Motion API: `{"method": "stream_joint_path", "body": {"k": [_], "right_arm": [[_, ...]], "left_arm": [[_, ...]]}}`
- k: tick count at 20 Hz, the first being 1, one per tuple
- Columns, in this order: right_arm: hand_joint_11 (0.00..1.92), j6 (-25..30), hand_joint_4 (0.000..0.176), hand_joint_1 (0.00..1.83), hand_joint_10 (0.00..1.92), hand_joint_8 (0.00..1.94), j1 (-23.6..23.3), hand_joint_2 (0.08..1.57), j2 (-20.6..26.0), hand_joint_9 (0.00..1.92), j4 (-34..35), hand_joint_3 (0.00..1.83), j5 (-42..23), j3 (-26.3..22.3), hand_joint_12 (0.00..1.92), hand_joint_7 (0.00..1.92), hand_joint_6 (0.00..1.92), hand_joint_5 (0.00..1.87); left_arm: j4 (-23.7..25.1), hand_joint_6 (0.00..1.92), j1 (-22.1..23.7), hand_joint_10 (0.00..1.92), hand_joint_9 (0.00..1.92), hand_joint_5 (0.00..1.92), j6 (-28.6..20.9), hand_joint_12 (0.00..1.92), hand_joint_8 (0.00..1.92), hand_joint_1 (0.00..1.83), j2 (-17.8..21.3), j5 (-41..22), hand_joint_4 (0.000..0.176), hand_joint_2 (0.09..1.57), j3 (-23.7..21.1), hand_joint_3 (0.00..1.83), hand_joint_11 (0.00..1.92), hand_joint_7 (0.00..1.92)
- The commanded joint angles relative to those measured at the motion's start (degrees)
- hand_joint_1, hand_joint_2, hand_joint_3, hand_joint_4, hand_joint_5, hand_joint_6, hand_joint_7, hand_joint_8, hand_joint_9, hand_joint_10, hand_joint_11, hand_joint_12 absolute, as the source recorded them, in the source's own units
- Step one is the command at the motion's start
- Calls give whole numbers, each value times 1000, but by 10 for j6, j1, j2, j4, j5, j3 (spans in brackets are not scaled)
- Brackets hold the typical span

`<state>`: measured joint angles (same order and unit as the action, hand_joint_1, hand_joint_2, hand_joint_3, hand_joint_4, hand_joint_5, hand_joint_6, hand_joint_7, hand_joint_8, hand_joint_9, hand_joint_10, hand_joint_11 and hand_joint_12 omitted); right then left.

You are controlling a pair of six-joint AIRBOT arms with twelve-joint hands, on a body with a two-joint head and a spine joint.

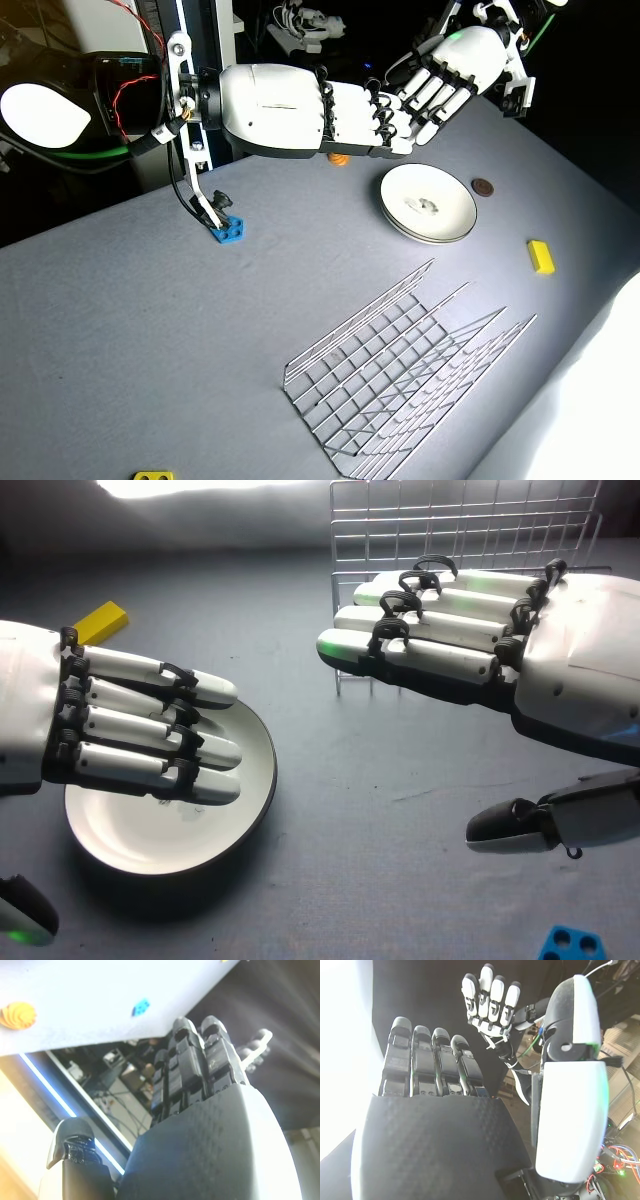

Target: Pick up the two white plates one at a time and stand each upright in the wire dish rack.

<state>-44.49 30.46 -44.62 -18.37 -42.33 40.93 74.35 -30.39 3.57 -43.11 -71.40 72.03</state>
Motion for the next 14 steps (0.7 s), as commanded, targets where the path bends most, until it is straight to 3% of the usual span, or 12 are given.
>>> {"method": "stream_joint_path", "body": {"k": [1, 2, 8, 14], "right_arm": [[0, 0, 0, 12, 0, 0, -3, 978, 1, 0, 11, 108, -70, -3, 0, 0, 0, 0], [0, 0, 0, 27, 0, 0, -3, 980, 1, 0, 11, 6, -70, -3, 0, 0, 0, 0], [0, 0, 0, 66, 0, 0, -3, 983, 0, 0, 11, 5, -70, -3, 0, 0, 8, 23], [0, 0, 0, 0, 0, 0, -2, 1049, 0, 0, 11, 28, -70, -3, 0, 0, 0, 0]], "left_arm": [[-48, 18, 2, 0, 0, 0, -6, 0, 15, 0, 1, -39, 0, 828, 1, 305, 0, 0], [-48, 0, 2, 0, 0, 0, -10, 0, 0, 0, 1, -45, 0, 929, 2, 38, 0, 0], [-34, 1, 3, 0, 0, 17, -10, 0, 0, 0, -1, -56, 0, 920, 6, 22, 0, 1], [54, 0, 10, 0, 0, 1, -12, 0, 0, 0, -9, -50, 0, 916, 13, 16, 0, 0]]}}
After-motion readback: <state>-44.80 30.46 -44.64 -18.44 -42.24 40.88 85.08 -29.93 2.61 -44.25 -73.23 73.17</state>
